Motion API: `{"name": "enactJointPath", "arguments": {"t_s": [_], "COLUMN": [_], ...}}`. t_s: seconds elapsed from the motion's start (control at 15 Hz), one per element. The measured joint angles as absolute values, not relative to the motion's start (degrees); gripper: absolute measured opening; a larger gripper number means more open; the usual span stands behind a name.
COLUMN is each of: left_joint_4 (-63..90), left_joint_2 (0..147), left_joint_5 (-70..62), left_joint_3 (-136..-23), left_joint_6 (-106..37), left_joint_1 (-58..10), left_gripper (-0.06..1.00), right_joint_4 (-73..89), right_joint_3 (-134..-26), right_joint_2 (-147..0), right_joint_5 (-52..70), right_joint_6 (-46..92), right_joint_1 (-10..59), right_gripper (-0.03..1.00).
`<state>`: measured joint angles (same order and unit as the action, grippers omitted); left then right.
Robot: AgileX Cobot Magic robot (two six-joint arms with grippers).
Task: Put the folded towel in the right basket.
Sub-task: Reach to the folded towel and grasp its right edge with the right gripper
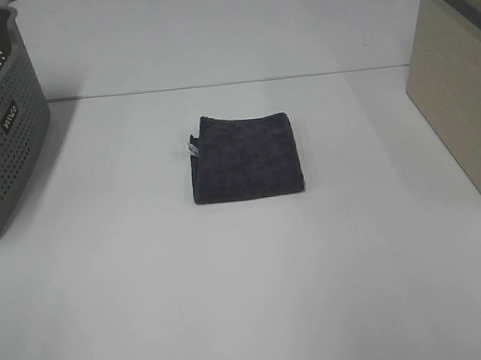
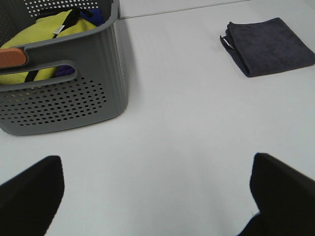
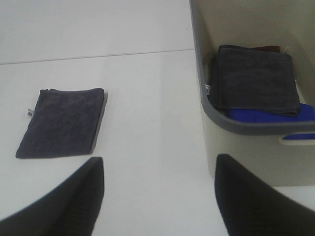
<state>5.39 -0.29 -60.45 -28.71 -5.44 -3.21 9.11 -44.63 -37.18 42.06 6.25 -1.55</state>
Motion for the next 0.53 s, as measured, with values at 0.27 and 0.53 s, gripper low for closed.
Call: {"name": "enactJointPath", "arguments": {"t_s": [0.27,0.53], "left_joint_4": [5.39,5.39], "left_joint_2": [-0.29,-0.29], "left_joint_5": [-60.45,-60.45], "left_joint_3": [-28.71,-28.71], "left_joint_6": [-5.44,-5.44], "left_joint_1": [-3.21,-3.21], "left_gripper": [0.98,0.98], "right_joint_4": [13.64,19.71], "right_joint_3": [-62.05,-74.08], "right_joint_2": [-62.62,-76.83], "right_joint_5": [42.00,47.44], "right_joint_6": [10.43,15.64], "right_joint_1": [-1.55,0.34], "right_gripper": [0.62,0.62]}}
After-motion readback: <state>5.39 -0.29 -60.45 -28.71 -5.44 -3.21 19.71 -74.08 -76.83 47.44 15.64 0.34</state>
